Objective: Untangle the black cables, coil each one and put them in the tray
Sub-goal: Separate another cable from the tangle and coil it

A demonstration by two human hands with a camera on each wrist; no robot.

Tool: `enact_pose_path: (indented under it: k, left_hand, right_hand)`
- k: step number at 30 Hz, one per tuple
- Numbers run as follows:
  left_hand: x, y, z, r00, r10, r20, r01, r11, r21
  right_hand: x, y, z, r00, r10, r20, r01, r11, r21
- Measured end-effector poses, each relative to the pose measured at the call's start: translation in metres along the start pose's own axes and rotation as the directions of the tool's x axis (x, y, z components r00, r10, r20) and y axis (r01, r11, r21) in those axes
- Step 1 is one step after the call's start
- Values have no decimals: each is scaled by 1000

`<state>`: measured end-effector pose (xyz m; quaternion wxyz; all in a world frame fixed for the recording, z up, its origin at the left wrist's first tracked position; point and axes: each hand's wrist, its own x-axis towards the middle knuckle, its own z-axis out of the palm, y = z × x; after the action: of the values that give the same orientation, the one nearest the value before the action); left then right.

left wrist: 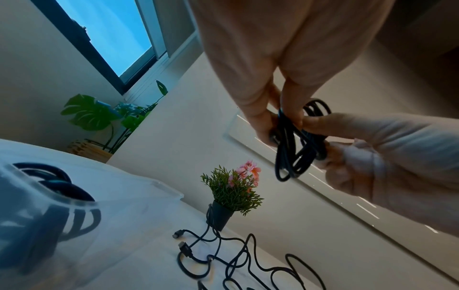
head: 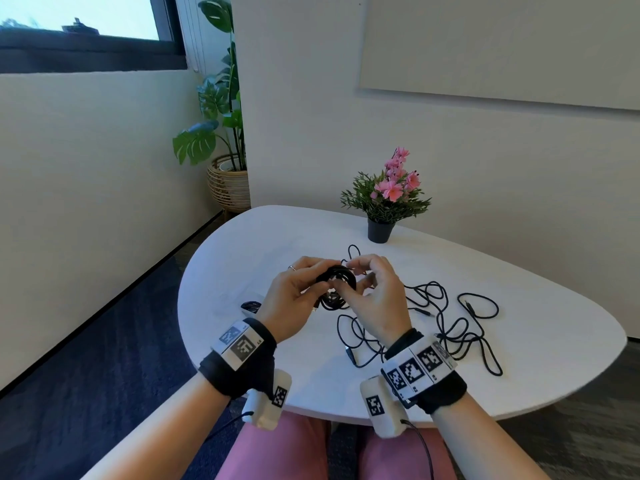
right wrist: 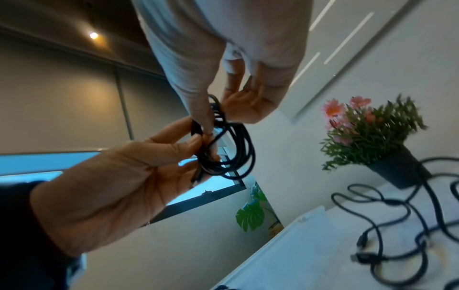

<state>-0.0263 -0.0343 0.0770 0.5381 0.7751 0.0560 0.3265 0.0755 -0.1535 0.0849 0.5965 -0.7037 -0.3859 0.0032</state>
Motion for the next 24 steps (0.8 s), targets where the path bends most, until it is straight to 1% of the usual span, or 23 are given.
enact_pose_path:
  k: [1, 2, 6, 8, 10, 12, 13, 14, 16, 17, 18, 19, 20, 21, 22, 24]
  left_hand:
    - [-1, 1, 0, 1000, 4, 4, -4, 1000, 2]
    - [-2, 2, 0, 1000, 8, 10, -8, 1000, 11]
    - [-3, 5, -5, 998, 11, 56, -15, 997, 73]
    - [-3, 8, -7, 996, -10, 86, 5, 998, 63]
    - [-3, 11, -9, 992, -36, 119, 33, 999, 24]
    - [-3, 13, -12, 989, -59, 134, 64, 997, -34]
    - [-2, 13, -13, 987, -70, 143, 79, 995, -56]
    - [-2, 14, -14, 985, -81, 153, 92, 993, -68]
    - [-1, 16, -16, 981, -103, 167, 118, 989, -83]
    - [-2, 17, -17, 980, -117, 161, 134, 986, -98]
    - [-2, 17, -17, 980, -134, 147, 153, 981, -120]
    - [-2, 17, -17, 980, -152, 127, 170, 975, -142]
    - [-3, 17, -17, 980, -165, 108, 181, 971, -159]
    - [-3, 17, -17, 980, -173, 95, 187, 968, -165]
    - [-4, 17, -16, 980, -178, 93, 191, 968, -161]
    - [-6, 17, -13, 978, -181, 106, 195, 971, -140]
  right_hand:
    - [-1, 1, 0, 999, -51, 8, 52, 997, -58]
    - [-1, 1, 0, 997, -73, 28, 75, 994, -75]
    - [0, 1, -1, 984, -57, 171, 69, 995, -68]
    - [3, 0, -5, 964, -74, 255, 107, 988, -116]
    - [7, -4, -8, 948, -42, 316, 83, 990, -118]
    - [12, -5, -11, 936, 35, 351, -30, 999, -20]
    - [15, -6, -13, 925, 86, 371, -116, 992, 58]
    - [16, -7, -15, 902, 140, 408, -216, 966, 145]
    - [16, -9, -21, 830, 233, 506, -420, 859, 294]
    - [16, -8, -24, 793, 265, 548, -504, 791, 347]
    - [16, -7, -28, 767, 286, 575, -567, 721, 398]
    - [15, -5, -29, 750, 297, 591, -611, 653, 447]
    - [14, -3, -31, 749, 295, 593, -622, 621, 477]
    - [12, -1, -31, 757, 290, 586, -613, 627, 481]
    - [11, 1, -29, 764, 289, 577, -598, 653, 465]
    - [9, 2, -25, 758, 303, 577, -598, 675, 431]
